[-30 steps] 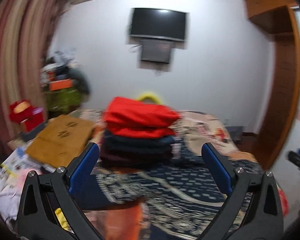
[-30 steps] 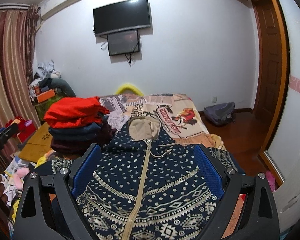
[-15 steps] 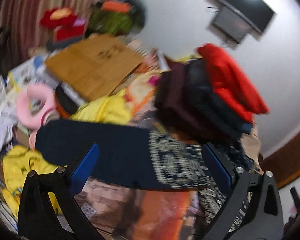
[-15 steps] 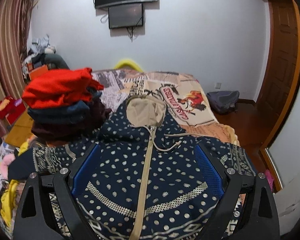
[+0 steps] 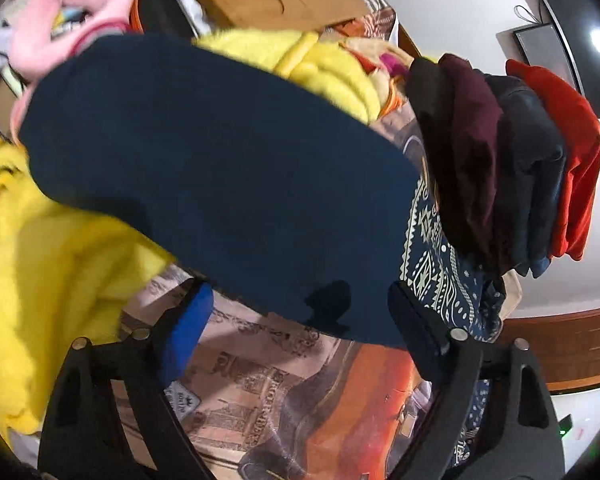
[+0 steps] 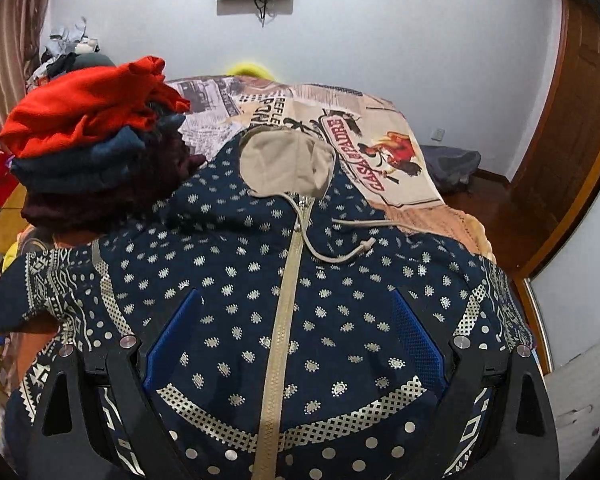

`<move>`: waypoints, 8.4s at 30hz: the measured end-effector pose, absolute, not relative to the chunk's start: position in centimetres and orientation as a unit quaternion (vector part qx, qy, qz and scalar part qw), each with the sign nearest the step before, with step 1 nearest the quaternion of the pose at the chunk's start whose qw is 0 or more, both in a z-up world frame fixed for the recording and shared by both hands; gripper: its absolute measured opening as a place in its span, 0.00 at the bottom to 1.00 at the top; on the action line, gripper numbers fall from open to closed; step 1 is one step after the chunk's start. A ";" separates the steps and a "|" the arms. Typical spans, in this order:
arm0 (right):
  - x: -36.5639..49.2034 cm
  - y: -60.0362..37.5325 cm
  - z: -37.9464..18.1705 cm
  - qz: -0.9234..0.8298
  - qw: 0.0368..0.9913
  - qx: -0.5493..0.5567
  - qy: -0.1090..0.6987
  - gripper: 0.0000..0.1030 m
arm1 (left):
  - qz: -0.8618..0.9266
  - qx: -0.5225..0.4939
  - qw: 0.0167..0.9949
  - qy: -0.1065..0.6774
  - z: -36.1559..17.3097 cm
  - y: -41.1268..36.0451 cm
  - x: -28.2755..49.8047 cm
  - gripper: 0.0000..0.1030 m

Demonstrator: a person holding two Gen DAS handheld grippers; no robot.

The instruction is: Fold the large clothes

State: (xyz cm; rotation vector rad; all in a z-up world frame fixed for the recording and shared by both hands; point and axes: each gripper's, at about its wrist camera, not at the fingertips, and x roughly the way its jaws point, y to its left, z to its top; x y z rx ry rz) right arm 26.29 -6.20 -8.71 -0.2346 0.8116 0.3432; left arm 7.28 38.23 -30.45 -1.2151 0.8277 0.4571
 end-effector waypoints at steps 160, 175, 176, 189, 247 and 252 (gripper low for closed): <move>26.0 -25.1 -7.3 0.139 0.880 0.028 0.453 0.14 | 0.051 -0.021 0.891 0.451 -14.1 14.7 21.3 0.73; 31.9 -32.1 -7.7 0.067 0.892 0.089 0.439 0.66 | -0.010 -0.029 0.926 0.376 -10.1 8.3 28.8 0.75; 32.6 -32.8 -8.7 0.071 0.882 0.111 0.452 0.66 | -0.013 -0.028 0.925 0.380 -10.4 7.9 29.3 0.75; 38.1 -36.1 -18.7 0.059 0.804 0.229 0.545 0.67 | -0.032 -0.034 0.894 0.445 -16.7 5.9 32.7 0.75; 30.1 -27.7 0.7 0.160 0.903 0.039 0.398 0.36 | -0.042 -0.002 0.915 0.401 -14.2 3.0 29.4 0.76; 31.7 -30.9 -0.5 0.136 0.891 0.056 0.429 0.44 | -0.040 -0.002 0.912 0.408 -14.9 2.4 30.1 0.76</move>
